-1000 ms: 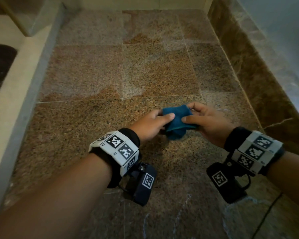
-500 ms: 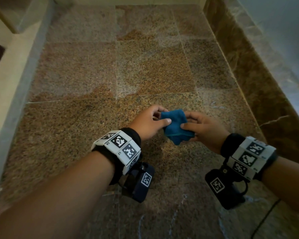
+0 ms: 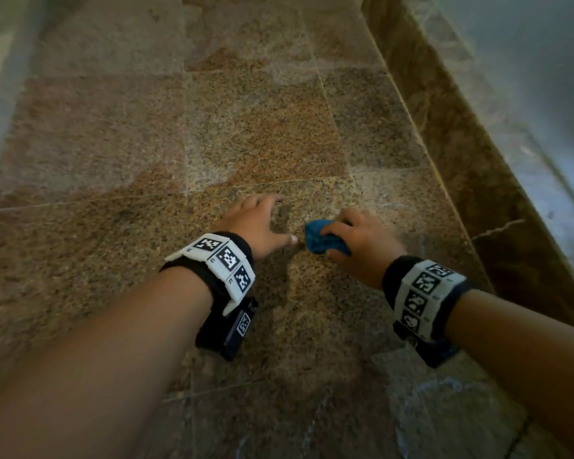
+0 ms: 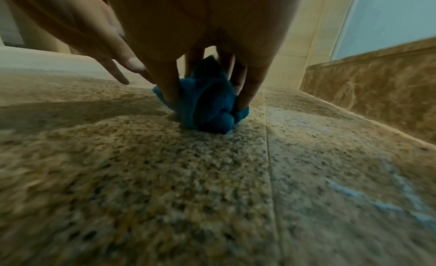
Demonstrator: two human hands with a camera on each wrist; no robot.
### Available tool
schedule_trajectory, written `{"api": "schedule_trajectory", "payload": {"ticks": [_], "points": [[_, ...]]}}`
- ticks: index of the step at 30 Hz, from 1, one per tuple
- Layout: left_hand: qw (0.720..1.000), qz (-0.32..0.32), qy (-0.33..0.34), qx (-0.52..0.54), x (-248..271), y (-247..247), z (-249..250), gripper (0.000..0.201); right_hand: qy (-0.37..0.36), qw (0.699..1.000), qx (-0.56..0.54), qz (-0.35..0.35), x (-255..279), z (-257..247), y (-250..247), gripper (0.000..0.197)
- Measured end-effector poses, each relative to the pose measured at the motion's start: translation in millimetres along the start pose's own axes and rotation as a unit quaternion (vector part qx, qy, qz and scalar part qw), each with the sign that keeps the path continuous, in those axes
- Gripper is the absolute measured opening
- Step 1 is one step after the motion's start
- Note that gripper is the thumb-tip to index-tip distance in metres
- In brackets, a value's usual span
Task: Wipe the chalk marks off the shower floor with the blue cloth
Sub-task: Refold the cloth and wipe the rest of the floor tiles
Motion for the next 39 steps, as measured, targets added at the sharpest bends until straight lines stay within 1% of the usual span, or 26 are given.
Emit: {"api": "schedule_trajectory", "payload": {"ticks": [2, 3, 5, 7, 8, 9, 12, 13, 14, 16, 18, 20, 22, 23, 26, 27, 28, 29, 30, 32, 33, 34, 35, 37, 39], "points": [[0.999, -0.031, 0.001, -0.025, -6, 4, 7, 0.095, 0.041, 0.998, -0.046, 0.024, -5, -2, 3, 0.049], [0.998, -0.047, -0.001, -0.042, -9, 7, 9, 0.102, 0.044, 0.998, -0.047, 0.019, -7, -5, 6, 0.050], [0.994, -0.073, -0.007, -0.080, -14, 9, 12, 0.115, -0.005, 1.000, 0.022, -0.006, -10, -12, 15, 0.046], [0.991, -0.089, -0.016, -0.102, -18, 9, 12, 0.123, -0.058, 0.997, 0.058, 0.002, -14, -7, 17, 0.041], [0.989, -0.095, -0.019, -0.110, -20, 8, 13, 0.126, -0.059, 0.997, 0.056, 0.015, -18, 2, 15, 0.040], [0.988, -0.099, -0.019, -0.117, -22, 8, 13, 0.129, -0.036, 0.998, 0.049, 0.024, -23, 14, 12, 0.039], [0.986, -0.099, -0.005, -0.137, -32, 11, 20, 0.134, 0.121, 0.992, -0.006, 0.025, -34, 45, 6, 0.037], [0.985, -0.098, 0.002, -0.145, -35, 14, 22, 0.134, 0.140, 0.989, -0.023, 0.034, -33, 44, 8, 0.036], [0.983, -0.100, 0.006, -0.151, -38, 18, 25, 0.135, 0.131, 0.990, -0.028, 0.048, -30, 39, 10, 0.035], [0.982, -0.107, 0.004, -0.158, -42, 27, 27, 0.137, 0.069, 0.996, -0.027, 0.057, -19, 25, 13, 0.038], [0.979, -0.112, -0.009, -0.172, -45, 35, 23, 0.139, 0.023, 0.999, -0.012, 0.034, -14, 23, 14, 0.041], [0.977, -0.111, -0.014, -0.179, -45, 40, 20, 0.142, 0.001, 1.000, 0.008, 0.030, -21, 31, 11, 0.035], [0.978, -0.109, -0.013, -0.177, -45, 40, 21, 0.142, 0.002, 0.999, 0.015, 0.050, -36, 44, 9, 0.031], [0.978, -0.109, -0.015, -0.175, -44, 39, 22, 0.142, 0.023, 0.998, 0.013, 0.062, -45, 52, 7, 0.030], [0.979, -0.113, -0.020, -0.169, -44, 38, 25, 0.142, 0.155, 0.985, -0.010, 0.076, -76, 76, 3, 0.034], [0.979, -0.113, -0.019, -0.166, -44, 38, 25, 0.142, 0.184, 0.980, -0.024, 0.074, -82, 77, 5, 0.035], [0.980, -0.114, -0.018, -0.163, -44, 37, 25, 0.142, 0.184, 0.979, -0.027, 0.078, -86, 75, 7, 0.033], [0.981, -0.115, -0.018, -0.158, -45, 37, 25, 0.143, 0.168, 0.982, -0.040, 0.082, -87, 70, 11, 0.027], [0.981, -0.115, -0.020, -0.155, -45, 37, 24, 0.143, 0.131, 0.987, -0.046, 0.085, -85, 65, 14, 0.023], [0.982, -0.111, -0.020, -0.152, -45, 37, 23, 0.144, 0.053, 0.996, -0.022, 0.067, -82, 62, 14, 0.029], [0.982, -0.109, -0.019, -0.151, -45, 38, 23, 0.144, 0.043, 0.997, -0.014, 0.055, -85, 69, 10, 0.034], [0.983, -0.107, -0.017, -0.148, -44, 38, 22, 0.143, 0.064, 0.997, -0.008, 0.045, -90, 79, 4, 0.037], [0.984, -0.105, -0.016, -0.145, -44, 39, 22, 0.143, 0.103, 0.994, -0.012, 0.044, -96, 89, -2, 0.039], [0.984, -0.104, -0.015, -0.143, -44, 38, 22, 0.143, 0.176, 0.982, -0.026, 0.065, -107, 101, -9, 0.040], [0.984, -0.109, -0.016, -0.140, -44, 37, 23, 0.144, 0.192, 0.980, -0.014, 0.058, -109, 94, -8, 0.041]]}}
Point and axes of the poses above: each hand's wrist, its own x-axis away from the middle knuckle, its own y-axis out of the palm, z = x × y, the point moved 1 cm from there along -x, towards the middle knuckle, and after that the axes turned 13 degrees about x, right-handed, at the moved point
